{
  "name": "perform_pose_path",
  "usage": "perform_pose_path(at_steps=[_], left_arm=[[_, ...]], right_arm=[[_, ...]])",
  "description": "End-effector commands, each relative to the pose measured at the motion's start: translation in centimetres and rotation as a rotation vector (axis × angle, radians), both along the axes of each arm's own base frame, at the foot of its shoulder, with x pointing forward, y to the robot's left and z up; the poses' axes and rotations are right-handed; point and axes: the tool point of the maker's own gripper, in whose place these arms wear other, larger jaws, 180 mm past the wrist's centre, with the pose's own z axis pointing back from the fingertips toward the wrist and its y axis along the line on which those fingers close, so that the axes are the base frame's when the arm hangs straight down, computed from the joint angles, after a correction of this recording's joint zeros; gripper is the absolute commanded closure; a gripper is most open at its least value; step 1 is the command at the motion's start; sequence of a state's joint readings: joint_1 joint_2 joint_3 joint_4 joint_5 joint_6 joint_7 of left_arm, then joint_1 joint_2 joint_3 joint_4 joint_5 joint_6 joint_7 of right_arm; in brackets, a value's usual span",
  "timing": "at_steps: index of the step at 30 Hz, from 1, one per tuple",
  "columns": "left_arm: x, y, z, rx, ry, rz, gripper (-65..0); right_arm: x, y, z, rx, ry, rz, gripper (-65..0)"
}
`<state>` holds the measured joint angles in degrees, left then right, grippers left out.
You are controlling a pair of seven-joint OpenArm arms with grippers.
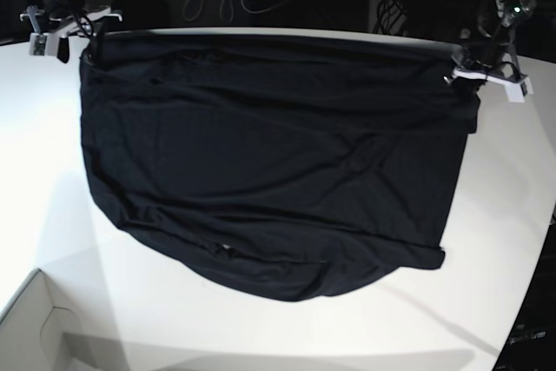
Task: Layout the t-shirt on the table in an organized manner, then fold the t-shirt properly
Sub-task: 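Lower the collar edge with both grippers to lay the shirt flat, then shift the right gripper along the collar edge toward the left gripper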
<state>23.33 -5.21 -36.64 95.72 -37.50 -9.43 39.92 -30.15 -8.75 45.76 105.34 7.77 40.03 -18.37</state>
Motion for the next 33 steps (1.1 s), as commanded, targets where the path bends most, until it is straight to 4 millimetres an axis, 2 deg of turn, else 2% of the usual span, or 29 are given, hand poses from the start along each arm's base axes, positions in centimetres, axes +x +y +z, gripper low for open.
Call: perform_pose_path(at_steps=[1, 3, 7, 9, 17, 20, 25, 33], left_arm=[[0.6, 0.6, 1.1, 0.020, -0.039, 0.000, 0.0], [0.6, 0.6, 1.1, 0.023, -0.038, -0.001, 0.0], [0.6, 0.6, 1.1, 0.021, -0.039, 0.000, 0.0], [0.6, 0.6, 1.1, 0.023, -0.038, -0.001, 0.0], [0.6, 0.6, 1.1, 0.025, -0.037, 0.001, 0.0], [0.5, 0.8, 1.1, 0.025, -0.037, 0.005, 0.0], [0.5, 0.8, 1.1, 0.028, -0.035, 0.004, 0.0], [0.0, 0.9, 0.1, 0.008, -0.012, 0.015, 0.0]], right_arm=[[0.1, 0.2, 1.1, -0.012, -0.033, 0.009, -35.8], [0.5, 2.2, 1.1, 0.010, -0.030, 0.067, -35.8], [1.1, 8.1, 0.9, 0.094, -0.031, 0.218, -35.8], [1.4, 10.2, 0.7, 0.132, -0.036, 0.266, -35.8], [1.9, 16.9, -0.8, 0.106, 0.036, 0.487, -35.8], [2.2, 17.8, -0.8, 0.099, 0.032, 0.517, -35.8], [3.0, 17.9, -1.0, 0.102, 0.027, 0.518, -35.8], [2.7, 17.9, -1.6, 0.113, 0.042, 0.517, -35.6]])
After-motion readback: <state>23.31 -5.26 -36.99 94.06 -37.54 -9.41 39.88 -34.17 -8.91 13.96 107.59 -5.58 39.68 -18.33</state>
